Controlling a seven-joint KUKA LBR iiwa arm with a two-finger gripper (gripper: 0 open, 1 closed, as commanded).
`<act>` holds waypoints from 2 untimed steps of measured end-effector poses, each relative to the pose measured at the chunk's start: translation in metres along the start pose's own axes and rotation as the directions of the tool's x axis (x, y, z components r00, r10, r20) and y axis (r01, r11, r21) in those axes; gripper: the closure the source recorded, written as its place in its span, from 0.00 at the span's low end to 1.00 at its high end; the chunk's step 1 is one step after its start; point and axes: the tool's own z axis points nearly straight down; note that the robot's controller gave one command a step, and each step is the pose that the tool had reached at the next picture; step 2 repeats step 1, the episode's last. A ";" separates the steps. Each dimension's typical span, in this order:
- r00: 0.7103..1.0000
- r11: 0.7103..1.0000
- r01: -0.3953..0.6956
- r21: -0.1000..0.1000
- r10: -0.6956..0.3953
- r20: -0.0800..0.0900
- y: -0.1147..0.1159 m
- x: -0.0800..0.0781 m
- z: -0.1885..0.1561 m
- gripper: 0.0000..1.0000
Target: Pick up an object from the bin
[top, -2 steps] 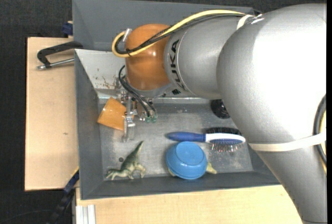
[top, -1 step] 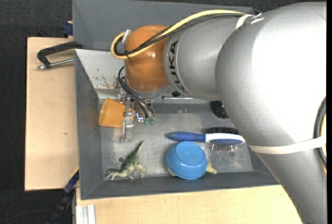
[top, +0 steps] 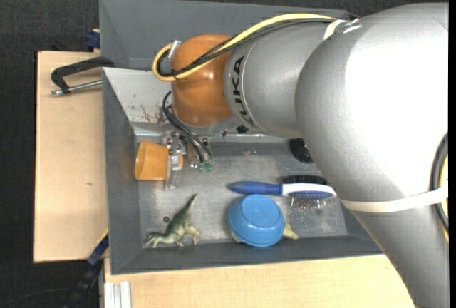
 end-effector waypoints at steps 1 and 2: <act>1.000 1.000 -0.010 -0.003 0.010 0.014 -0.014 0.027 -0.166 1.00; 1.000 1.000 -0.010 -0.003 0.010 0.014 -0.014 0.027 -0.166 1.00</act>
Offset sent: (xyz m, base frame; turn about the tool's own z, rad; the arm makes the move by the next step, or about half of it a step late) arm -0.0283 -0.0181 0.1594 0.0114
